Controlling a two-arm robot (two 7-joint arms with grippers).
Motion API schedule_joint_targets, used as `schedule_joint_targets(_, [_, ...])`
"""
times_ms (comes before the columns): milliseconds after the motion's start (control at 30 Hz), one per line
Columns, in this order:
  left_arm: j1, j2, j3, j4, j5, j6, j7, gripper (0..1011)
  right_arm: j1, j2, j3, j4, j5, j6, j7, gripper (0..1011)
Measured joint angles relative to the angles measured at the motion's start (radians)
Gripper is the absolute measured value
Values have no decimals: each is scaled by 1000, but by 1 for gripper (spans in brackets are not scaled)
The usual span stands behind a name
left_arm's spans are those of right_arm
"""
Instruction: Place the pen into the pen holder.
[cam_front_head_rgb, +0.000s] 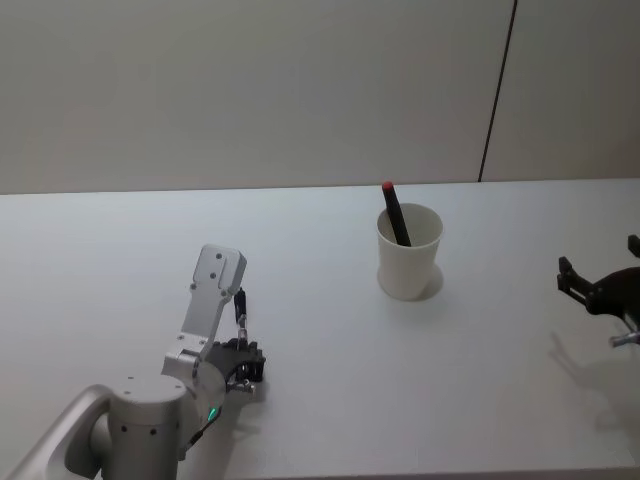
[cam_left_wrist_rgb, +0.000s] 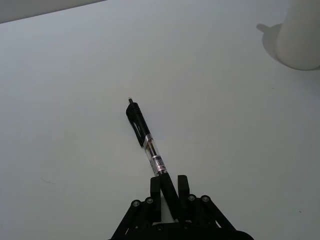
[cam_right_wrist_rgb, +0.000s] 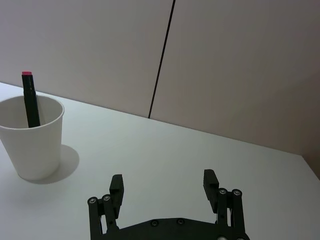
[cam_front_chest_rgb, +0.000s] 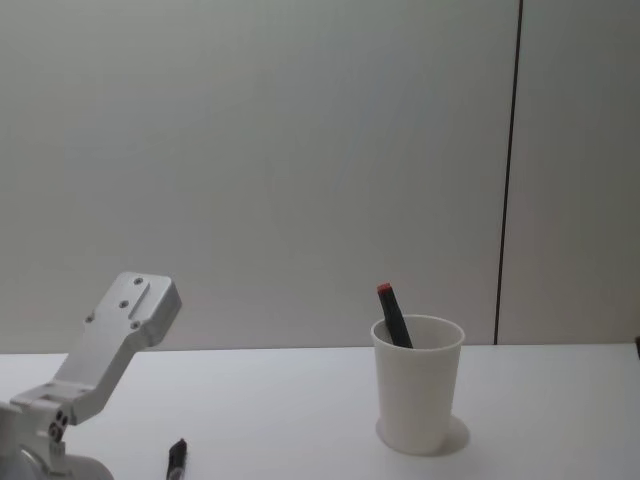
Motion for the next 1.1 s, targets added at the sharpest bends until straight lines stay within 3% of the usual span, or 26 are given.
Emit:
schedule_joint_targets(200, [3,-3,0,-5,6,8,9,126,0,0,0,0,0,0,0,1001])
schedule_joint_targets(600, [12,-7,0,-17,20,3,14,117,0,0,0,0,0,0,0,1001])
schedule_joint_targets(1100, [38,15,-6,-68,81,-118,-23,117,0,0,0,0,0,0,0,1001])
